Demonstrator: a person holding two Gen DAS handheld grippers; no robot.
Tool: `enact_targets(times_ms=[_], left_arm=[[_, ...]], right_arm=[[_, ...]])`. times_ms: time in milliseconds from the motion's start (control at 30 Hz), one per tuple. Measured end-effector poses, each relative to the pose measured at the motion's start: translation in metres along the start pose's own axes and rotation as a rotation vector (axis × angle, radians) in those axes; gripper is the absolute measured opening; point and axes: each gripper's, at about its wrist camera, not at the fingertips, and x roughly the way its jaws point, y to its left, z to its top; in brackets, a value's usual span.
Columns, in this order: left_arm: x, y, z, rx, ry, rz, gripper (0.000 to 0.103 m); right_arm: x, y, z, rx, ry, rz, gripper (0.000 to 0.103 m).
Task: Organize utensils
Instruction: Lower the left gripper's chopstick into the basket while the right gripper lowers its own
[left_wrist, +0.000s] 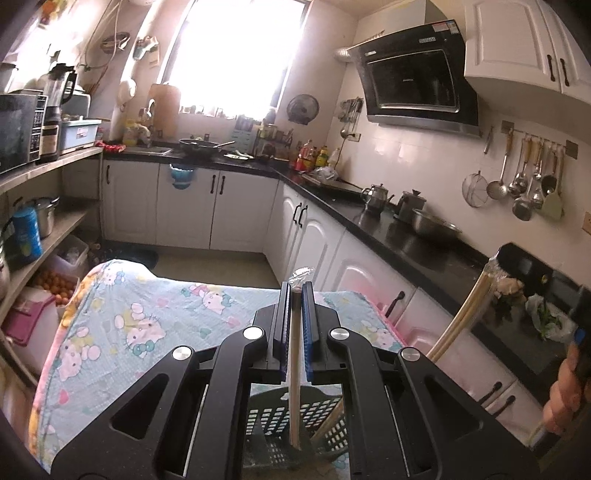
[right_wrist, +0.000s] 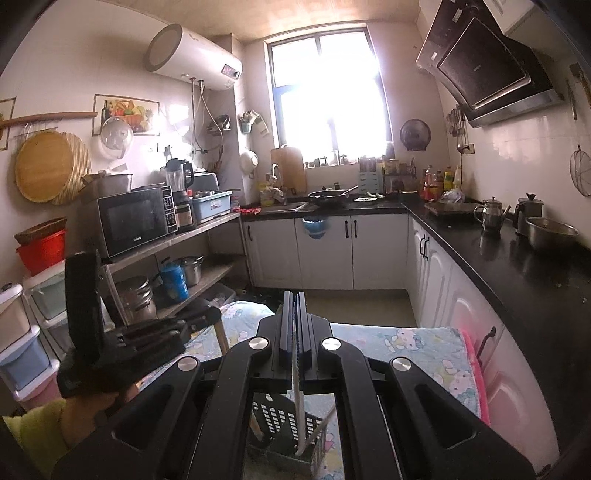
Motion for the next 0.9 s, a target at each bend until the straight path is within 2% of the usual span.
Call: enact_targets(times_ms=[533,900], left_arm=[[0.036,0.012,-0.042,-0.011,0.067,-0.001,0.002],[0.041,0.014,-0.061,-0.008,0.090,0.003,0.002]], right_arm=[[0.047,0.002,-0.035,0.008,0.078,0.005,0.002],[0.066,0.006,-0.055,0.020,0.113,0.028,0.002]])
